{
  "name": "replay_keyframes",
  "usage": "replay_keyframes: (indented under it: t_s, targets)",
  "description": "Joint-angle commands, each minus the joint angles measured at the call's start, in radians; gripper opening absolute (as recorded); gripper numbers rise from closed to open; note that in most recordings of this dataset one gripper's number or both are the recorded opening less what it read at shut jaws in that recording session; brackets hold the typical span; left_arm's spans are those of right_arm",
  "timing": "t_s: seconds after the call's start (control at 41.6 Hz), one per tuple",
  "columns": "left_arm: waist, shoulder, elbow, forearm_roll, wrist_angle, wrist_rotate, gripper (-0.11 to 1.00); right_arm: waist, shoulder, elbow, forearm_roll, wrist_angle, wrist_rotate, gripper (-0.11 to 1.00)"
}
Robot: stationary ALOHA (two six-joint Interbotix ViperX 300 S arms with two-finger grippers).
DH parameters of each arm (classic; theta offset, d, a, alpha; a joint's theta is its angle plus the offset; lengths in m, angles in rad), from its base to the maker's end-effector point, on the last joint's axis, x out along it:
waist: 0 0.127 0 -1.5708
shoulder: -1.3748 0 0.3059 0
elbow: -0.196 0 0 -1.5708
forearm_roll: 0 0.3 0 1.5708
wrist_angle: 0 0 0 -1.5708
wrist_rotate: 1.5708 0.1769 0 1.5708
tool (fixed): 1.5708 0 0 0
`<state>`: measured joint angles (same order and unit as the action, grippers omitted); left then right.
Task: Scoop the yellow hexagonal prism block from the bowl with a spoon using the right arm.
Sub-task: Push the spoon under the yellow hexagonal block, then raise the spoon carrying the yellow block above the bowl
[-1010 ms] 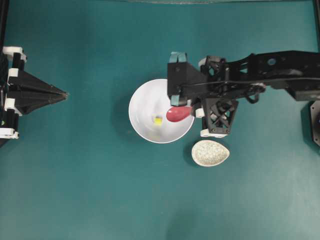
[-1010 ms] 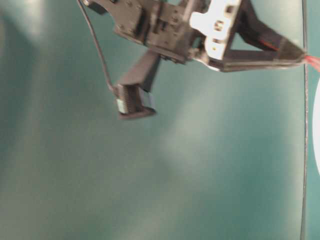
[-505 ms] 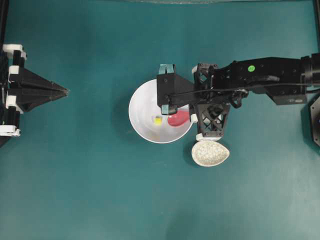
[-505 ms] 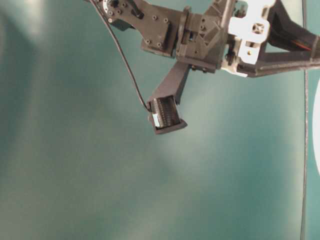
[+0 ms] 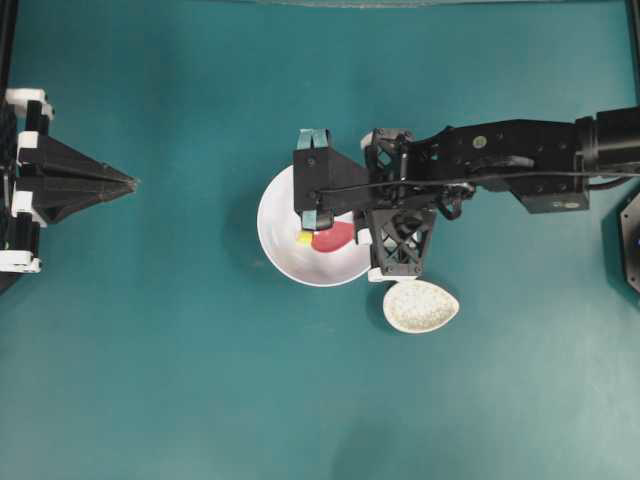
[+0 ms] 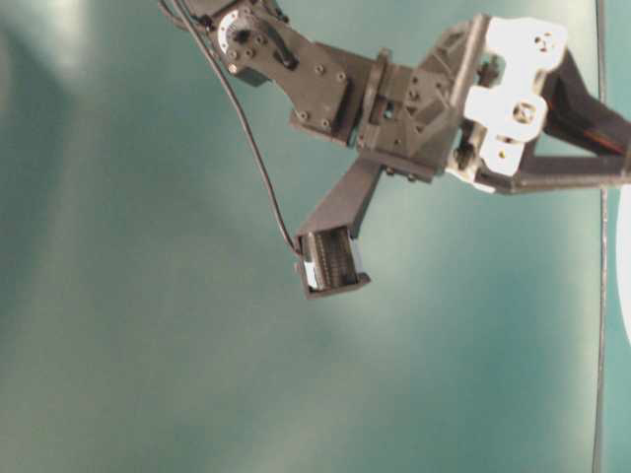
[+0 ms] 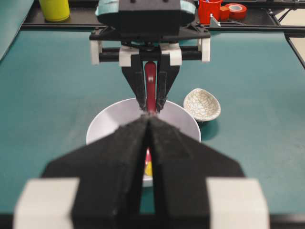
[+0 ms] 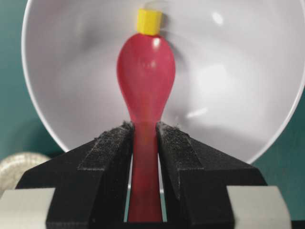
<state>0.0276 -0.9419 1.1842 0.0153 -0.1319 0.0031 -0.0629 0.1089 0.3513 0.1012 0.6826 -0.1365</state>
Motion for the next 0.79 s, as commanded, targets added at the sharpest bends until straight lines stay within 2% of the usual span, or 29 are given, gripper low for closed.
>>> replay_keyframes:
  t_s: [0.0, 0.769]
  targets:
    - [0.003, 0.009, -0.008, 0.003, -0.008, 0.002, 0.0, 0.002, -0.011, -0.028, -0.002, -0.029, -0.002, 0.23]
    - [0.003, 0.009, -0.008, 0.003, -0.006, 0.0, 0.0, 0.002, -0.008, -0.034, -0.017, -0.164, -0.006, 0.23]
